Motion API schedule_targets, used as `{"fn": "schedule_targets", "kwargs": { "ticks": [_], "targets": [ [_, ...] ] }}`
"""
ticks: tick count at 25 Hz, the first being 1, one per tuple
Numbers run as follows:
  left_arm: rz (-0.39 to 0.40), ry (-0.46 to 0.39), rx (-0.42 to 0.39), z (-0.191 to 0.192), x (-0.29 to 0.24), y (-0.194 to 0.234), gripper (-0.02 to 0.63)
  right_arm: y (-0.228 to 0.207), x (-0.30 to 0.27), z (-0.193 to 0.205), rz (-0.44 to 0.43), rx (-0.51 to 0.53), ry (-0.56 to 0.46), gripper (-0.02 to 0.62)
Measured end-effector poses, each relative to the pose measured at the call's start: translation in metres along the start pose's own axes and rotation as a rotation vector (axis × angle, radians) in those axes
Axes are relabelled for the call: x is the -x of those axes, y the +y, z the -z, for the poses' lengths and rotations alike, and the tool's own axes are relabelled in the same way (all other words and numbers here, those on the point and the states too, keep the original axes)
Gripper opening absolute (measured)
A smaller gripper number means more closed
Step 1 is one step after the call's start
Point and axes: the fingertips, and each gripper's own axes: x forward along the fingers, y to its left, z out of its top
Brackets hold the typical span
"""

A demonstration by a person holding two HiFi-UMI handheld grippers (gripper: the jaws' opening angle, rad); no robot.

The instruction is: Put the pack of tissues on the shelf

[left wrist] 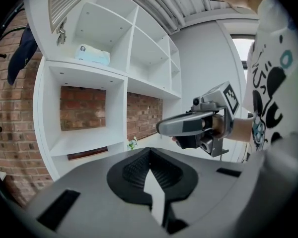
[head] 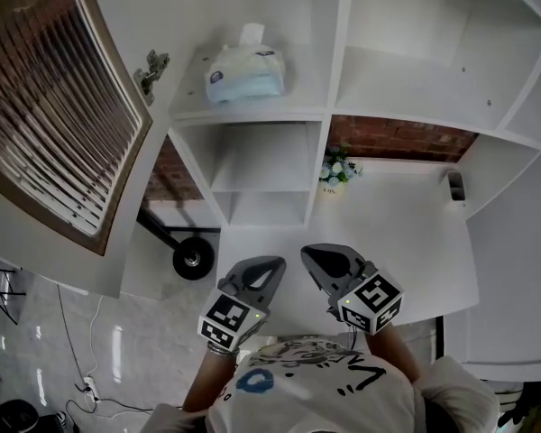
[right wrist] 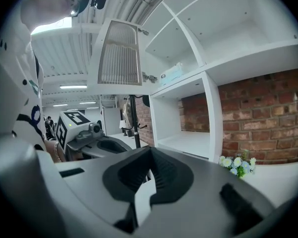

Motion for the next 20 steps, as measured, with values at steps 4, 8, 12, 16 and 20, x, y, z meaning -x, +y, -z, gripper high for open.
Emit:
{"fn": "schedule_targets", "kwargs": {
  "ticks": [4, 8, 12, 16, 20],
  "targets": [
    [0.011, -0.015, -0.012, -0.005, -0.001, -0.001, 0.015, 0.000, 0.002, 0.001, -0.001, -0.008, -0.004, 0.025],
    [0.028, -0.021, -0.018, -0.007, -0.004, -0.005, 0.015, -0.001, 0.006, 0.003, 0.001, -0.004, 0.002, 0.025],
    [0.046, -0.029, -0.015, -0.006, -0.007, -0.009, 0.015, 0.000, 0.007, 0.003, -0.002, 0.005, 0.012, 0.025],
    [0.049, -0.033, -0.014, -0.008, -0.009, -0.010, 0.015, 0.001, 0.006, 0.006, -0.005, 0.009, 0.027, 0.025],
    [0.049, -0.029, -0.004, -0.004, -0.009, -0.012, 0.015, 0.002, 0.008, 0.005, -0.012, 0.004, 0.024, 0.025]
  ]
}}
